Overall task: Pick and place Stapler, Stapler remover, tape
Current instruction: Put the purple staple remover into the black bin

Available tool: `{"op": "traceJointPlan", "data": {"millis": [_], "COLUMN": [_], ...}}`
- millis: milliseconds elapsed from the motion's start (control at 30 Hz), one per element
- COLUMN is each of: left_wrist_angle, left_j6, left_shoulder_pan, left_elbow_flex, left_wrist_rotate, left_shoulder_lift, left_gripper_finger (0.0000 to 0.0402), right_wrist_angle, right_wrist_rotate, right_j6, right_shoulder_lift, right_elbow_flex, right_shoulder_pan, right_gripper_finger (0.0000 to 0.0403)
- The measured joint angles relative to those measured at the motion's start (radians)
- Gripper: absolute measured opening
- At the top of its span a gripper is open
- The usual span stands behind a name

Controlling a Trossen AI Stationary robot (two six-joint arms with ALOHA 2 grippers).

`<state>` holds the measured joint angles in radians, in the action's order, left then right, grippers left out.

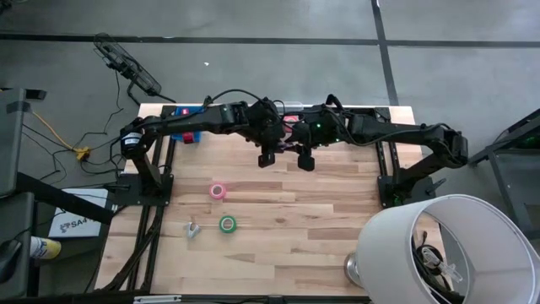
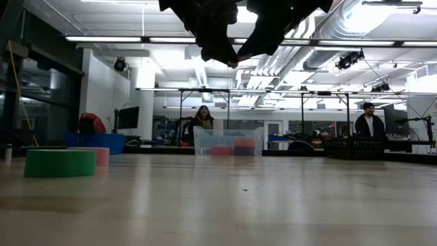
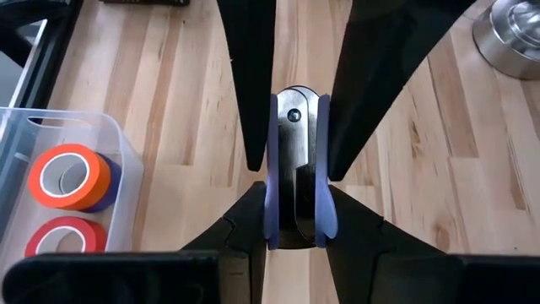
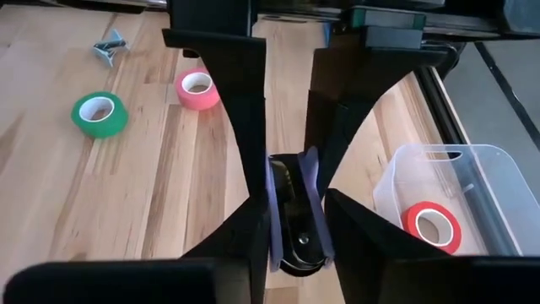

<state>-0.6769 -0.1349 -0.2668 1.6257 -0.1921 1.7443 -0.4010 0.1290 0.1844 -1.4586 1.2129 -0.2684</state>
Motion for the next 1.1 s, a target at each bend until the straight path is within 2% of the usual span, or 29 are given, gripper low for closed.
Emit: {"op": "traceJointPlan", "data": {"millis": [133,433,667,800,1100], "left_wrist_angle": [0.0,0.002,0.002,0.002,-0.003], "left_j6": [0.0,0.015,0.011,0.011,-0.006], "left_shoulder_pan": [0.0,-0.001,-0.001,-0.001,0.0], "left_elbow_flex": [0.0,0.0,0.0,0.0,0.0], "left_wrist_rotate": [0.0,0.003,0.001,0.0,-0.004], "left_shoulder_lift": [0.0,0.0,0.0,0.0,0.0], "left_gripper_finger": [0.0084,0.0084,0.0084,0.0084,0.0084], "right_wrist_angle": [-0.003,-0.043,-0.028,-0.028,-0.029], "right_wrist_rotate": [-0.001,-0.014,-0.017,-0.017,-0.014], "right_j6": [0.0,-0.005,-0.003,-0.002,0.003], "right_shoulder_lift": [0.0,-0.001,-0.001,-0.001,-0.001], "right_elbow_flex": [0.0,0.0,0.0,0.0,0.0], "right_shoulder_pan": [0.0,0.0,0.0,0.0,0.0], "right_gripper_finger": [0.0095,0.0149,0.0159,0.0148,0.0088]}}
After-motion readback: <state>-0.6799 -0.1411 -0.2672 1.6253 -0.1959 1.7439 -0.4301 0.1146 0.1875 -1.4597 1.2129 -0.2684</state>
